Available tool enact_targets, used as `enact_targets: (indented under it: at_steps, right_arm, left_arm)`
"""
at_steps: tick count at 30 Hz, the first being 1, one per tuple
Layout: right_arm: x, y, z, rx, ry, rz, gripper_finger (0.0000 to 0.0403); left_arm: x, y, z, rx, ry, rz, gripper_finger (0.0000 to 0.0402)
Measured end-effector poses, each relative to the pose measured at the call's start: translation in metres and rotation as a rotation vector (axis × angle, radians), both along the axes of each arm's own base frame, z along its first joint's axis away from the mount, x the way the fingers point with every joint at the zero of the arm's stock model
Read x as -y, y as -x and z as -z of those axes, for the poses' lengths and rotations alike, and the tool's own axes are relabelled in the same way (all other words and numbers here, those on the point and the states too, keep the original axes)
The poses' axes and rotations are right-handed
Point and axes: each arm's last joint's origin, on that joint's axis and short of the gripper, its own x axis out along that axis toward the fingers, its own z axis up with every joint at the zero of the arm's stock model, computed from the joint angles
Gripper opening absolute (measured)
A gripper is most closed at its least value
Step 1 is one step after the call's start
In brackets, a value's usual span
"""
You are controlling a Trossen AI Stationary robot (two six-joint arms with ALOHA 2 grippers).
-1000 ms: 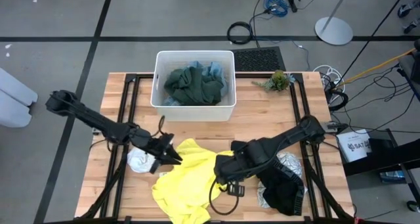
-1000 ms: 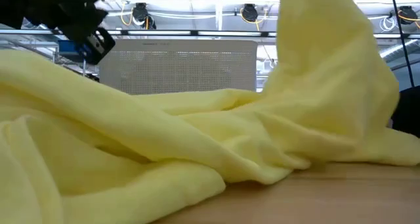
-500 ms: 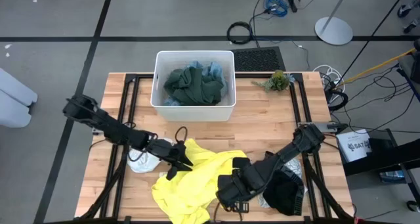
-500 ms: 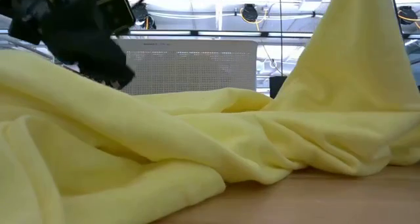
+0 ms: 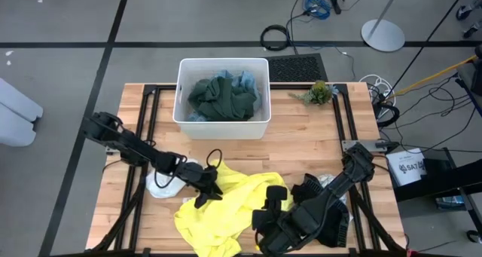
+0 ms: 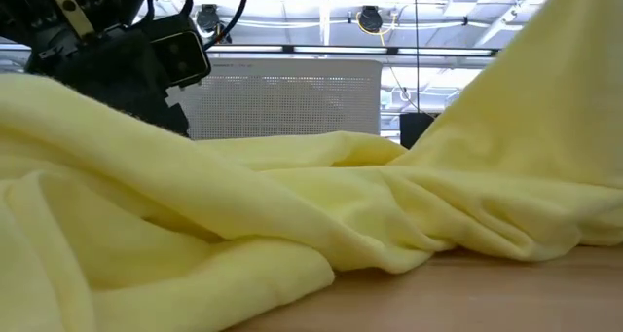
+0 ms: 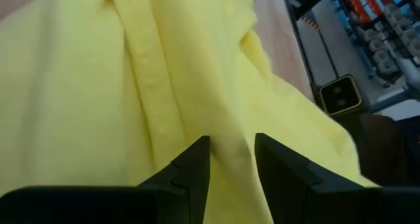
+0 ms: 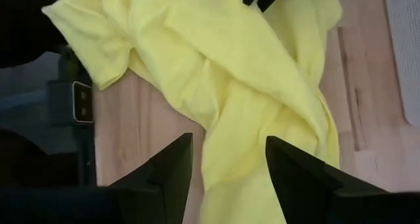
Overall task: Fold laundry
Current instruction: Fold the yellow shirt
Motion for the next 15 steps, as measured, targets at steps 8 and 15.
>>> enact_targets:
  at_steps: [8, 15]
  right_arm:
    - [0.001, 0.0, 0.0, 0.0, 0.003, 0.005, 0.0178]
    - [0.001, 0.0, 0.0, -0.006, 0.009, 0.003, 0.0178]
  left_arm:
    - [0.003, -0.012, 0.001, -0.017, -0.068, 0.036, 0.0124]
    - [0.005, -0.021, -0.007, -0.012, -0.164, 0.097, 0.0022]
